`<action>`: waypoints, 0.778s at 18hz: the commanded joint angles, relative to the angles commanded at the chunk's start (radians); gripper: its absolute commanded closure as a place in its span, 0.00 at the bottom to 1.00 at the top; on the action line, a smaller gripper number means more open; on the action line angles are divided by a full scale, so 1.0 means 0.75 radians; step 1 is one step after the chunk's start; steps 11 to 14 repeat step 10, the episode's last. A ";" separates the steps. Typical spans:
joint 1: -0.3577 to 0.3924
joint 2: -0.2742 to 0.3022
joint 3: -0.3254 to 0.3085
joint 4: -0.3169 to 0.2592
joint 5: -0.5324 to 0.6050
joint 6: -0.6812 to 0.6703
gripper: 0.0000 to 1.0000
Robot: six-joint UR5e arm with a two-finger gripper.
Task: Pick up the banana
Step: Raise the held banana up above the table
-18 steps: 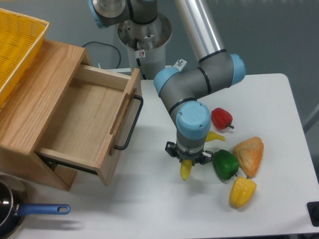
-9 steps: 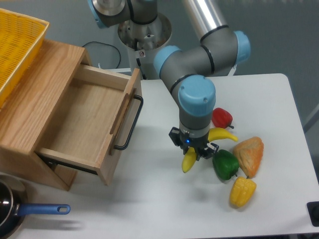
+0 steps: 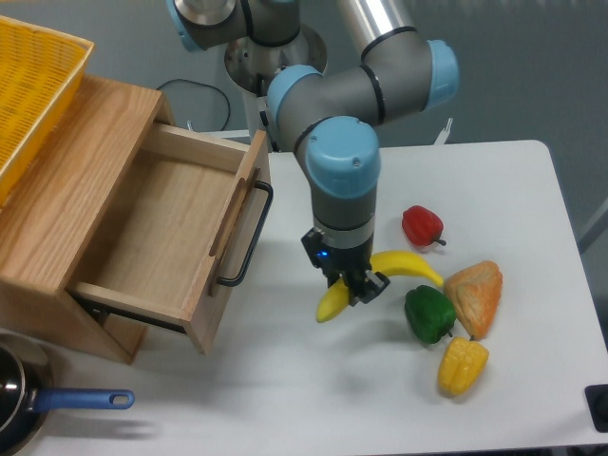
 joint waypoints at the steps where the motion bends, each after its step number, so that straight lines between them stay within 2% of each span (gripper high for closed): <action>1: -0.002 -0.002 -0.002 0.000 0.006 0.000 0.67; 14: -0.016 0.000 -0.006 -0.004 0.014 0.002 0.66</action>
